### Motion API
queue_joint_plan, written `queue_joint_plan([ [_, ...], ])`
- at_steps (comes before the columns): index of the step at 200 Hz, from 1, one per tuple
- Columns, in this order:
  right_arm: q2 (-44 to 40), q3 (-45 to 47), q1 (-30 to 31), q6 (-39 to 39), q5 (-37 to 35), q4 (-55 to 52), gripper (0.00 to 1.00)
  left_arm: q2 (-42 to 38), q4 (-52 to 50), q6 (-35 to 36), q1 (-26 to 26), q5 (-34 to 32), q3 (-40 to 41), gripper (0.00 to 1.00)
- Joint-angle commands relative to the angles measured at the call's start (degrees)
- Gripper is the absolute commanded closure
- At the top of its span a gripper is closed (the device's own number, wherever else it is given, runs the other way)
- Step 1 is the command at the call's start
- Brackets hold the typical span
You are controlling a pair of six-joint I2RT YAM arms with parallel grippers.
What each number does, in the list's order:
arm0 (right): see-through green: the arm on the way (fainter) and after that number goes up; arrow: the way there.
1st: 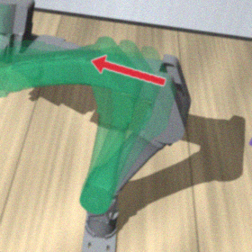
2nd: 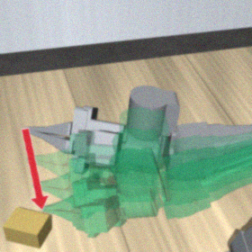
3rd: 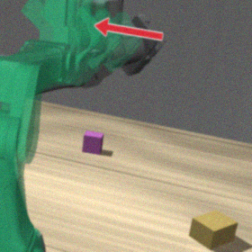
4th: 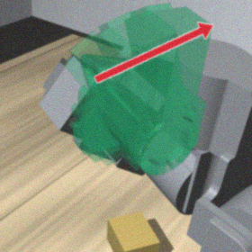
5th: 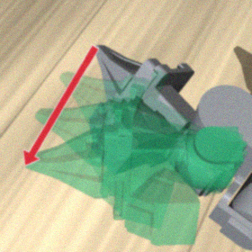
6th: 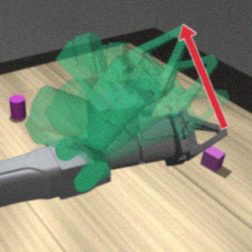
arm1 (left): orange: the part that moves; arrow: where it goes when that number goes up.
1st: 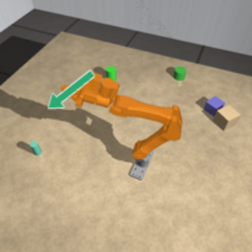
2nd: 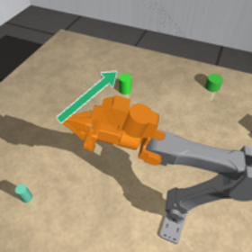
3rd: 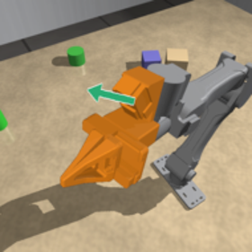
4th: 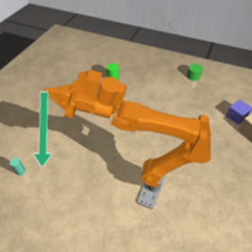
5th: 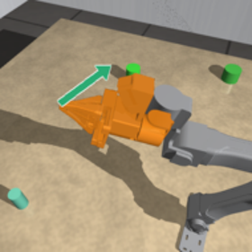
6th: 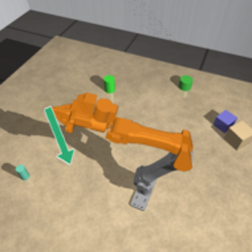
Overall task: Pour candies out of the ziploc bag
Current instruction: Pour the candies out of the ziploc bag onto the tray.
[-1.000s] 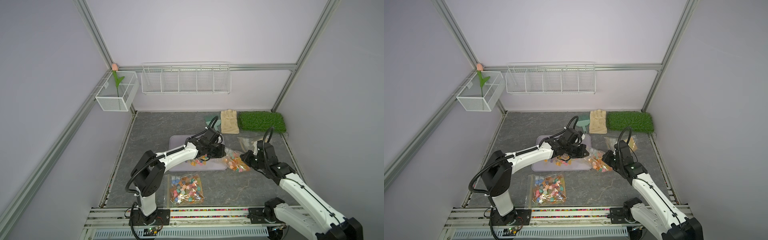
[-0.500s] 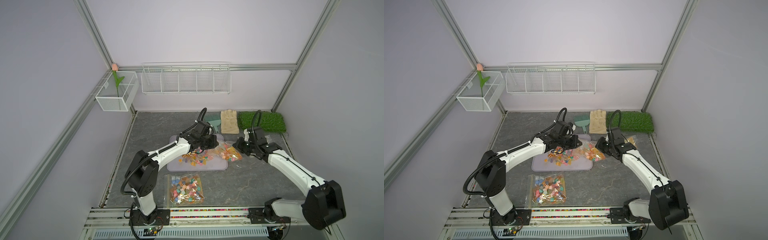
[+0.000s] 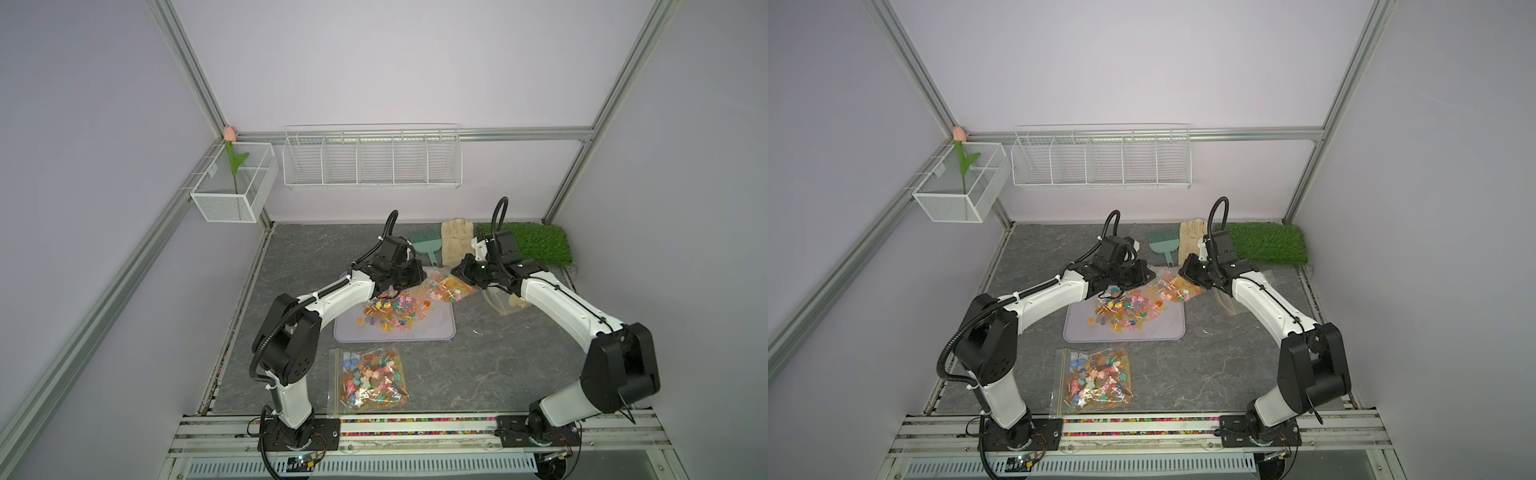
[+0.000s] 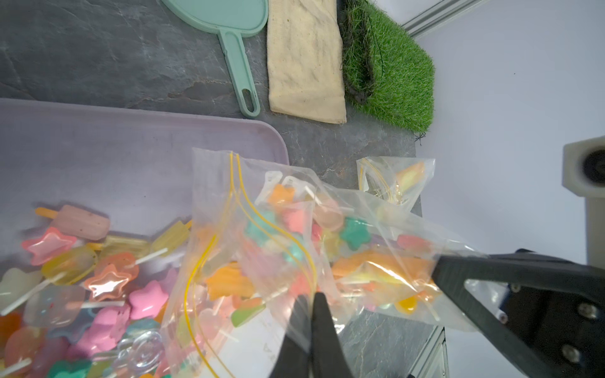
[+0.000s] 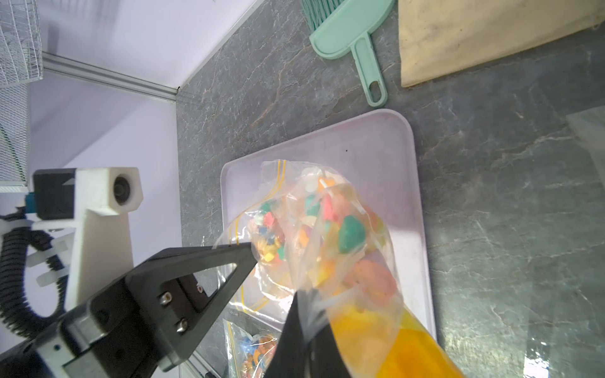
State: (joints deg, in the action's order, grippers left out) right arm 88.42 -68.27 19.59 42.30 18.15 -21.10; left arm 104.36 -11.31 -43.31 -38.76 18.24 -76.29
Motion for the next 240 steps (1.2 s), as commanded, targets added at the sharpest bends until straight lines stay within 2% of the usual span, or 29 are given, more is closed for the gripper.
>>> queue_joint_plan([
  [1,0.95,-2.84,-0.22,-2.27,2.39,0.1,0.93,1.62,3.17,-1.24,0.92,-0.04,1.53,1.0],
  [105,5.44,-8.27,0.69,-4.22,3.56,-2.29,0.93,4.07,8.98,-3.18,2.55,0.82,5.23,1.0],
  [240,9.04,-16.39,4.9,-6.82,0.86,-8.28,0.93,1.82,14.17,-5.21,4.05,0.9,11.12,1.0],
])
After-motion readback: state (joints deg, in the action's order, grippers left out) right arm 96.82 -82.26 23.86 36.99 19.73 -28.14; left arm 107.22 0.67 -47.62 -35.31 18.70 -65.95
